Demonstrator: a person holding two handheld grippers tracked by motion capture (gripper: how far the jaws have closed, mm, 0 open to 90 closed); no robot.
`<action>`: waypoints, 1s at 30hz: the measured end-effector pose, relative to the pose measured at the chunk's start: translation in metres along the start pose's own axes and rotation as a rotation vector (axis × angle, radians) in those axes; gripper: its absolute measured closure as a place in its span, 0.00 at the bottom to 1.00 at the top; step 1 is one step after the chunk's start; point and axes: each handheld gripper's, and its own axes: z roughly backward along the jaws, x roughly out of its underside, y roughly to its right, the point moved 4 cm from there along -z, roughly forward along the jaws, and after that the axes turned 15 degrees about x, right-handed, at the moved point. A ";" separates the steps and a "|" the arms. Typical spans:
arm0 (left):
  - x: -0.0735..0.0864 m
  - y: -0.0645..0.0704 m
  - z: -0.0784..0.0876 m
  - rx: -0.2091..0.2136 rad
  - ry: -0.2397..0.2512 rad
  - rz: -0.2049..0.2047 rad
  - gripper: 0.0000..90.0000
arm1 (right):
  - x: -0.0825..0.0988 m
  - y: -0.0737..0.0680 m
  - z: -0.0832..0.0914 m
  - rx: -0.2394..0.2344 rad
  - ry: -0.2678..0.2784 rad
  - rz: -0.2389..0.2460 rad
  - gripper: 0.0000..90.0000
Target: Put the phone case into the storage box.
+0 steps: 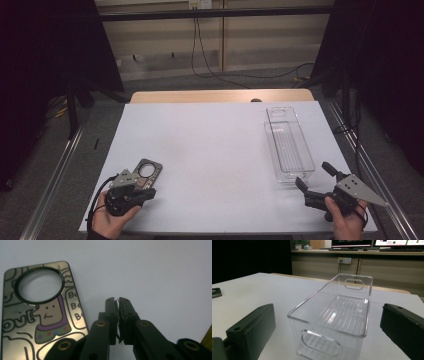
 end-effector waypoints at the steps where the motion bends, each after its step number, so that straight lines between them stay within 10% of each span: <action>1: -0.001 0.001 0.001 0.002 0.012 -0.008 0.91 | 0.000 0.000 0.000 0.000 0.000 0.000 0.00; 21: -0.014 0.005 0.019 -0.097 0.125 -0.045 0.20 | 0.000 0.000 -0.001 0.000 -0.003 0.000 0.00; 30: -0.006 -0.008 0.033 -0.154 0.107 0.035 0.07 | 0.000 0.000 0.000 -0.001 0.000 0.000 0.00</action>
